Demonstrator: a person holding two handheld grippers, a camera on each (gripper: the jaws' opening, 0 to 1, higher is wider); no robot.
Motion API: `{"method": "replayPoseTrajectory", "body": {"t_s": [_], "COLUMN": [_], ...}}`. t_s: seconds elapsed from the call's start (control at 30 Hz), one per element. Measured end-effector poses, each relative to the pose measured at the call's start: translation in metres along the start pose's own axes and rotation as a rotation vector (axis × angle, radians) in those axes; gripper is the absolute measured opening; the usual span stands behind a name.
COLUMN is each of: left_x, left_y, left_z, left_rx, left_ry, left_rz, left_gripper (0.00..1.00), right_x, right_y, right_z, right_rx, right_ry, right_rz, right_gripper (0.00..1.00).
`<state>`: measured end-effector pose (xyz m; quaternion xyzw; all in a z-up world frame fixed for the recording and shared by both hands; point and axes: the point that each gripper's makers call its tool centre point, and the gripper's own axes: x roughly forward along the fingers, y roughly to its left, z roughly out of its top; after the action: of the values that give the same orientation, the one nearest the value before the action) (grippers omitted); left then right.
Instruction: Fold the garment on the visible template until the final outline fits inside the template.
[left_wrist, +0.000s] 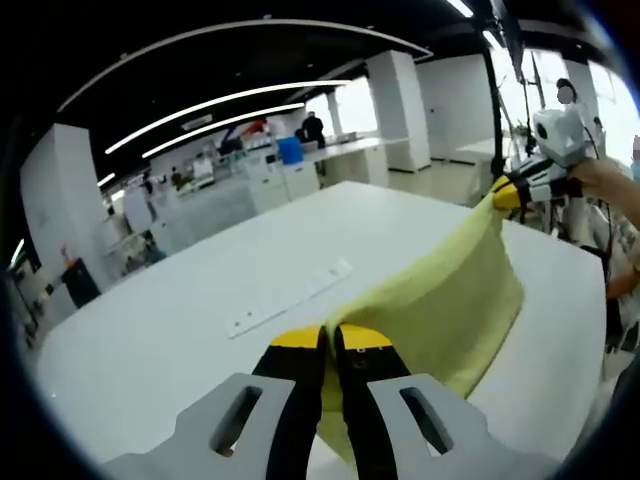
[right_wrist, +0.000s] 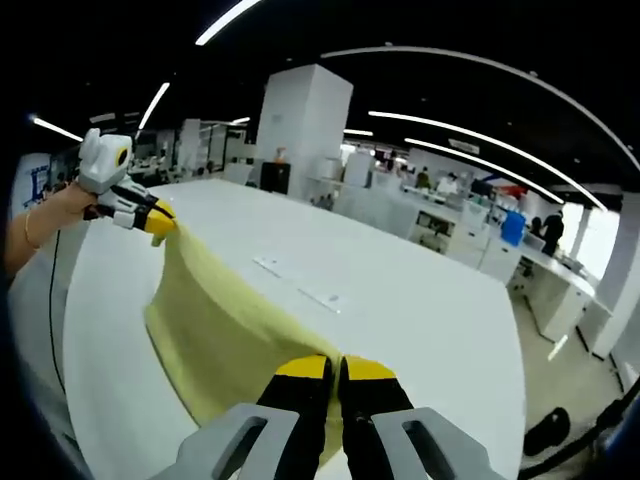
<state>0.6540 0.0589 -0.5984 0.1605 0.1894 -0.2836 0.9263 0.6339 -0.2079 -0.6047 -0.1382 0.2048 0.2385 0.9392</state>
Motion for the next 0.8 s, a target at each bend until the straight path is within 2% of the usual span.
{"method": "replayPoseTrajectory", "body": {"t_s": [0.13,0.3,0.5,0.8], "left_x": [0.012,0.037,0.066,0.099], "left_y": [0.004,0.006,0.010,0.014], "left_z": [-0.011,-0.023,-0.053,-0.078], "left_rx": [-0.037,-0.025,-0.037,-0.053], "left_ry": [0.031,0.055,0.127,0.161], "left_rz": [-0.004,-0.014,-0.038,-0.052], "left_gripper": [0.02,0.02,0.02,0.02], "right_x": [0.020,0.042,0.067,0.098], "right_y": [-0.004,-0.012,-0.013,-0.016], "right_z": [-0.009,-0.030,-0.049,-0.082], "right_rx": [0.015,0.062,0.087,0.112], "right_ry": [0.018,0.072,0.118,0.194], "right_rz": [0.001,-0.011,-0.002,0.001], "right_gripper": [0.00,0.00,0.00,0.00]}}
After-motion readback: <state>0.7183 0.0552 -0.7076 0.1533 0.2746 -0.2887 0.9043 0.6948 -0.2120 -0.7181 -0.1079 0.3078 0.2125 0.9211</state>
